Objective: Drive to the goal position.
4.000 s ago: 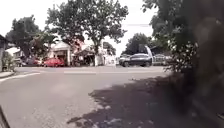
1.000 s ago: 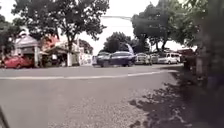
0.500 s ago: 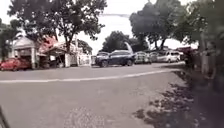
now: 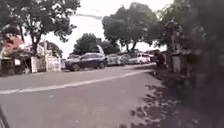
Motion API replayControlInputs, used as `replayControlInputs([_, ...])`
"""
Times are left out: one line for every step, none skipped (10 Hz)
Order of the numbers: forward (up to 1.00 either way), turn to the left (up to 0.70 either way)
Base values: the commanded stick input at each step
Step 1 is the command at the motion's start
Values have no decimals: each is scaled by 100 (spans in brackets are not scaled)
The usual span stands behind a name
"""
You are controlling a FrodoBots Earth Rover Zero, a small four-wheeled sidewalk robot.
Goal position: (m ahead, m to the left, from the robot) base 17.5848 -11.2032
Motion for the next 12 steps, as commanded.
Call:
replayControlInputs([70,1])
replayControlInputs([70,1])
replayControlInputs([70,1])
replayControlInputs([70,1])
replayControlInputs([70,1])
replayControlInputs([70,0])
replayControlInputs([70,-1])
replayControlInputs([70,-6])
replayControlInputs([70,-19])
replayControlInputs([70,-34])
replayControlInputs([70,-17])
replayControlInputs([70,-1])
